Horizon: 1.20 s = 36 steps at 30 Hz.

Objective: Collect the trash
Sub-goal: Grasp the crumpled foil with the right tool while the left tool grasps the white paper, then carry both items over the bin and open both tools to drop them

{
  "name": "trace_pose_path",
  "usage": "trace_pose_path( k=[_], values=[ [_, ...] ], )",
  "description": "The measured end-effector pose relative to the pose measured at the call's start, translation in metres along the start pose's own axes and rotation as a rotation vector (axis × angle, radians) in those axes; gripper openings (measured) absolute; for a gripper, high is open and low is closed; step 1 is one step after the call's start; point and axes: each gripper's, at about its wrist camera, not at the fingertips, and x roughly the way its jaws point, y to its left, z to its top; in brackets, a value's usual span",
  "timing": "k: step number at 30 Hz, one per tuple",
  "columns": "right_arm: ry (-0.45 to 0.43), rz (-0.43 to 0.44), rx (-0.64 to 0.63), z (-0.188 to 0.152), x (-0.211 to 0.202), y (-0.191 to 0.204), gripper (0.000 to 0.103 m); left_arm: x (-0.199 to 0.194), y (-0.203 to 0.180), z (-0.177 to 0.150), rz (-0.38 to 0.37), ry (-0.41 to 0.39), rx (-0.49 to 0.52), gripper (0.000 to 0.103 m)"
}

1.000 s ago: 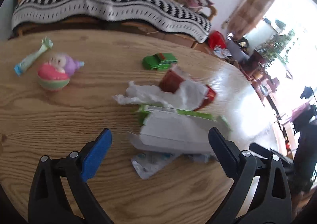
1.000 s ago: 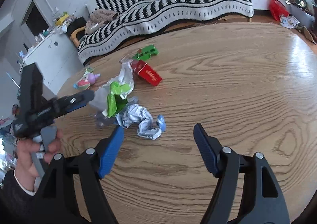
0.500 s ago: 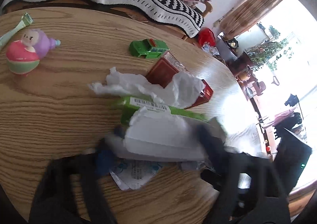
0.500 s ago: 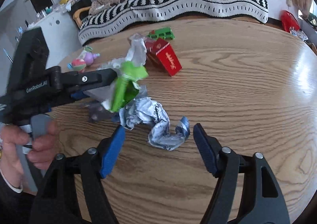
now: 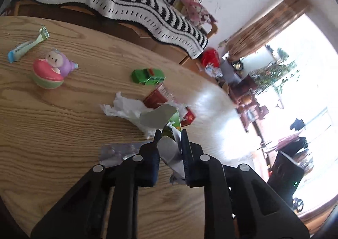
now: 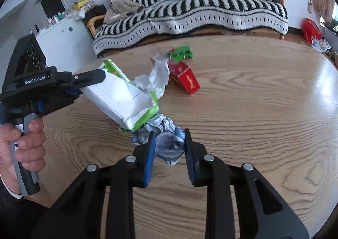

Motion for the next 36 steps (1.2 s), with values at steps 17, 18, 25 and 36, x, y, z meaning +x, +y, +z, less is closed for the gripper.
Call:
trace_pose_path(
  k=[17,18,25,36],
  values=[
    [-0.085,-0.130,0.095,-0.025,-0.097,-0.071,0.026,0.003,-0.064,-0.032,0.045,0.004,0.161,0.015],
    [-0.094,-0.150,0.108,-0.030,-0.110,-0.082,0.026,0.007,-0.072,-0.037,0.049,0.010,0.183,0.015],
    [-0.155,-0.282,0.216,-0.070,-0.191,-0.154,0.026,0.042,-0.158,-0.085,0.033,0.046,0.391,0.015],
    [-0.180,-0.562,0.550,-0.190,-0.319,-0.294,0.026,0.146,-0.338,-0.246,-0.171,0.243,0.674,0.015]
  ],
)
